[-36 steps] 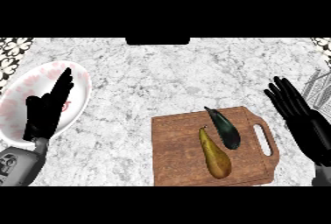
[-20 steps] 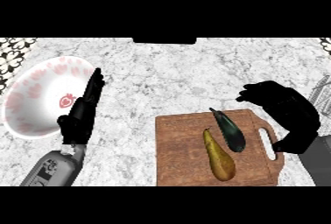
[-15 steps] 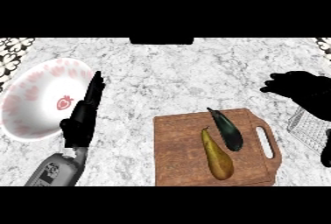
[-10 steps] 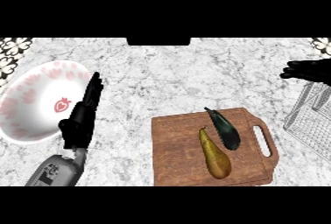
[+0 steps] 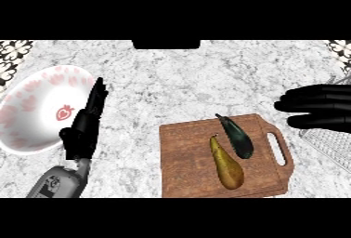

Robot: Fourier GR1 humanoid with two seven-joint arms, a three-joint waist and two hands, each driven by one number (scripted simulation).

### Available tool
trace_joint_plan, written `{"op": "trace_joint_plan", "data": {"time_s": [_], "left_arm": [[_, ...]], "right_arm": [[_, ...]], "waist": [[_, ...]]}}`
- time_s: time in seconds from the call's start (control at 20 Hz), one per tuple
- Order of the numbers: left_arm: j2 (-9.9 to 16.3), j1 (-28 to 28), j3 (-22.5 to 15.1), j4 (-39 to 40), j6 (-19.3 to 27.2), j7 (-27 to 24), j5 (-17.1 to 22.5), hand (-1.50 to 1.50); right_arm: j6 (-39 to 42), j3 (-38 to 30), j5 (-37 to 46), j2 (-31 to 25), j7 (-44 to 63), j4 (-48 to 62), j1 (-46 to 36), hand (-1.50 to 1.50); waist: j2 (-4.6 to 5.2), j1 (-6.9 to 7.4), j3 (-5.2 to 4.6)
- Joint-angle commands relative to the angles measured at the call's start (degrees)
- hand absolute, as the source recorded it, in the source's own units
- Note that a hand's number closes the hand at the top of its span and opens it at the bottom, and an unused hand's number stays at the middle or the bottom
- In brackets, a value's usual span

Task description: Pick the pear from the cutting board and place it in the tiered basket

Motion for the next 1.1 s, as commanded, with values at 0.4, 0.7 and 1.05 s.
{"op": "trace_joint_plan", "data": {"time_s": [0.4, 0.7, 1.05], "left_arm": [[-3.34, -0.31, 2.83, 4.05, -2.41, -2.73, -2.03, 0.00], [-1.64, 2.44, 2.48, -4.52, -3.04, 3.26, -3.85, 0.00], [-3.78, 3.40, 3.57, -3.14, -4.21, 1.62, -5.44, 0.00]], "right_arm": [[-3.79, 12.40, 11.49, 7.97, 18.31, -20.96, 5.62, -1.50], [0.35, 15.59, 17.99, 8.45, 19.52, -23.45, 9.81, -1.50], [2.86, 19.07, 22.34, 10.54, 24.80, -21.62, 7.68, -1.50]], "waist": [[0.39, 0.17, -0.12], [0.30, 0.50, -0.05], [0.40, 0.70, -0.07]]}}
